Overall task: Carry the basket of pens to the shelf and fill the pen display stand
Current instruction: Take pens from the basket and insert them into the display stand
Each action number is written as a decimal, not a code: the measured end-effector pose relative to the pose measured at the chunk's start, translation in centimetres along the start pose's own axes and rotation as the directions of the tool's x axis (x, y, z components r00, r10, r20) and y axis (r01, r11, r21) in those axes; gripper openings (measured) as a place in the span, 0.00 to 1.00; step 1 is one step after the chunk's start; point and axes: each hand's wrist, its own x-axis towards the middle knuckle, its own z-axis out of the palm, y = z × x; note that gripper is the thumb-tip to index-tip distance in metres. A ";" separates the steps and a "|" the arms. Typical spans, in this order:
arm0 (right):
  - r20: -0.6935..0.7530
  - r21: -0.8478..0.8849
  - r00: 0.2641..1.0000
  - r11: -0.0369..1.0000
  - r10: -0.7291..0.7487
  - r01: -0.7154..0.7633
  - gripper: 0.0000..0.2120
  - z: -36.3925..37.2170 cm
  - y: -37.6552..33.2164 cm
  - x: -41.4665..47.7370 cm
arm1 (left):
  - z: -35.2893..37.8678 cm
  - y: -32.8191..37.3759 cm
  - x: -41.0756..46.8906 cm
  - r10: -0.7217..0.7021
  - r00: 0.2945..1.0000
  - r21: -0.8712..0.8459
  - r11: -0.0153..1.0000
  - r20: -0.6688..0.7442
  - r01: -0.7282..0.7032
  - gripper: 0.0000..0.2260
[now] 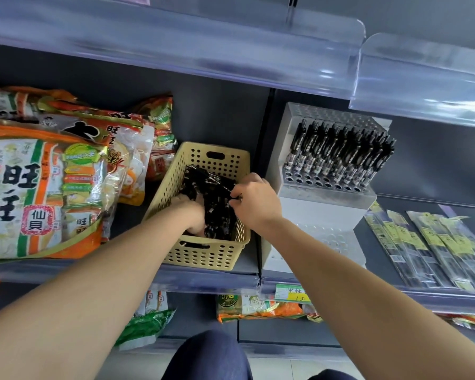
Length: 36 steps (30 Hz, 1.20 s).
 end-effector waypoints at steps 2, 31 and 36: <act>-0.011 0.014 1.000 1.000 0.010 -0.010 0.09 0.1 -0.1 0.0 | -0.4 -0.3 0.1 0.028 1.000 -0.113 0.993 0.003 -0.027 0.40; -0.109 0.134 0.993 0.991 0.039 -0.025 0.15 1.0 -0.2 0.1 | -2.0 1.9 0.8 0.026 0.992 -0.373 0.927 0.125 0.023 0.35; -0.120 0.144 0.992 0.989 0.041 -0.023 0.15 1.1 -0.2 0.1 | -2.0 1.7 1.1 0.013 0.998 -0.365 0.931 0.061 0.010 0.29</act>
